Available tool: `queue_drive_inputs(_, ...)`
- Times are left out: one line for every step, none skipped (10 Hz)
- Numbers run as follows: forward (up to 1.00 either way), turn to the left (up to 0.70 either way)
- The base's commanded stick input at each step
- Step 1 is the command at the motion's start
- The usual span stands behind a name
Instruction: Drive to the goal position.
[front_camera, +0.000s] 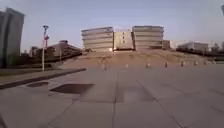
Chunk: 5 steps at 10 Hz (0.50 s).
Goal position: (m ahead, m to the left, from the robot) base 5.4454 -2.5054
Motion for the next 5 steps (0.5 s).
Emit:
queue_drive_inputs(0.70, 0.00)
queue_drive_inputs(0.70, 0.00)
queue_drive_inputs(0.70, 0.00)
queue_drive_inputs(0.70, 0.00)
queue_drive_inputs(0.70, -0.02)
